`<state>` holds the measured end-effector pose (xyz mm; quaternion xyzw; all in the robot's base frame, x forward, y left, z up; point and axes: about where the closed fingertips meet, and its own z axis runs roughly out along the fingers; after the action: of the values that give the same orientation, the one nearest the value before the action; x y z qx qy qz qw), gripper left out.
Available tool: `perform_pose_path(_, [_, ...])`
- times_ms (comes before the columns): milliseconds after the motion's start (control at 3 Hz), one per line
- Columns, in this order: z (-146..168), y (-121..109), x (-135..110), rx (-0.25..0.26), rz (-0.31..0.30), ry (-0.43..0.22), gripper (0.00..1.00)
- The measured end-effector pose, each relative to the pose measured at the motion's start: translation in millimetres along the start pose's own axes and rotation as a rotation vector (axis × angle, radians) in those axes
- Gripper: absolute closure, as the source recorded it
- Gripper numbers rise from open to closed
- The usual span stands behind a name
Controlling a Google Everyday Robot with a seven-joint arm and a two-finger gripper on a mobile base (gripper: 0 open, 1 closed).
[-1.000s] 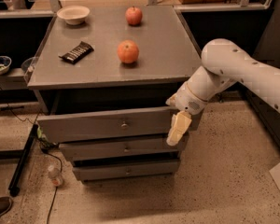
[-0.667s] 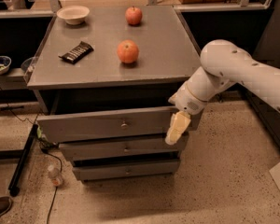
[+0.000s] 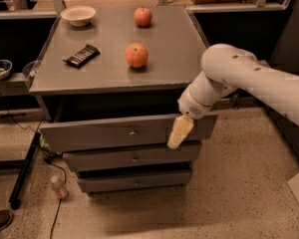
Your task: Open top drawer
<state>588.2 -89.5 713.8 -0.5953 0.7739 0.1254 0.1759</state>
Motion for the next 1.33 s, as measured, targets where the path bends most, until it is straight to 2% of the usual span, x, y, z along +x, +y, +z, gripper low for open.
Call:
perform_pose_path(667, [18,-6,-14,-0.038,-0.024,-0.006,0.00])
perform_pose_path(1333, [36,0,-4,-0.115,-0.010,-0.007,0.00])
